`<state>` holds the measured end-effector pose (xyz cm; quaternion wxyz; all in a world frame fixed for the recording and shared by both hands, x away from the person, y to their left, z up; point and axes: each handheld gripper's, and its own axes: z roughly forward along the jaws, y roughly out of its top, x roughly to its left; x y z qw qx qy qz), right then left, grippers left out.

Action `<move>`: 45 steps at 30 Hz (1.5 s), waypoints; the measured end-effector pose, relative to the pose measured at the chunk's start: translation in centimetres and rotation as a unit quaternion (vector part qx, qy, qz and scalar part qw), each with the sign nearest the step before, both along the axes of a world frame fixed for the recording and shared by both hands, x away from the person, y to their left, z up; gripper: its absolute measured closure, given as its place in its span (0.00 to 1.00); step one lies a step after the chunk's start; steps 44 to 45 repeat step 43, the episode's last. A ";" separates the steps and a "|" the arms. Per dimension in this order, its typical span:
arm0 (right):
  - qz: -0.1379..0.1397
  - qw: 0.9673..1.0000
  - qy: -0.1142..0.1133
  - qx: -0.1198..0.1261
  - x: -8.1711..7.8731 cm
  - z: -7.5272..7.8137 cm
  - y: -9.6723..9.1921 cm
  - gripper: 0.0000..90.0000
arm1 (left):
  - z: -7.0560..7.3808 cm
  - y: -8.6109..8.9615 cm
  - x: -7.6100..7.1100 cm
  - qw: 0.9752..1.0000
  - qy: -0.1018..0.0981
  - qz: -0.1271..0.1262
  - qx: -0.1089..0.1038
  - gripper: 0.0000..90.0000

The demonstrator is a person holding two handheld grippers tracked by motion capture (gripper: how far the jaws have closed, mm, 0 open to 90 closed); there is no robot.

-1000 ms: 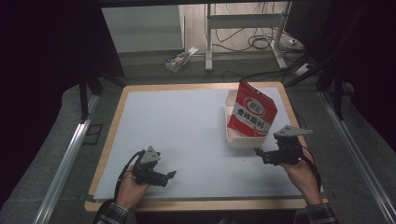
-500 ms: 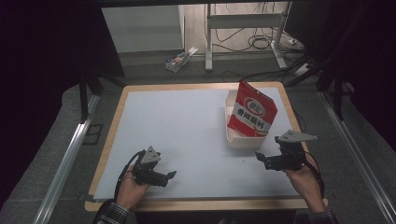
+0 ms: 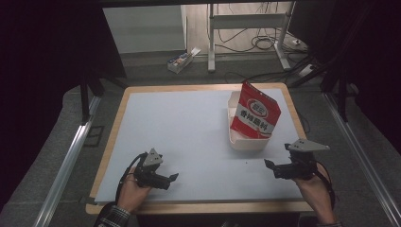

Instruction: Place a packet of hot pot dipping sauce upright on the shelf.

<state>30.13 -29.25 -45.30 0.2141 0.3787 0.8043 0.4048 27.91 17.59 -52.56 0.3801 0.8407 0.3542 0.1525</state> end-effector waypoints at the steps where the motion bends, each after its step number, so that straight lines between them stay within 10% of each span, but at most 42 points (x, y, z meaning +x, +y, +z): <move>1: -0.001 1.000 0.000 -0.001 -0.1 -0.1 -0.1 0.03 | 0.0 0.0 0.0 1.000 0.000 0.000 0.000 0.06; 45: -0.016 0.998 0.038 -0.047 -1.2 -4.7 -2.0 0.03 | -0.2 -0.5 -0.2 0.999 -0.019 -0.017 0.019 0.05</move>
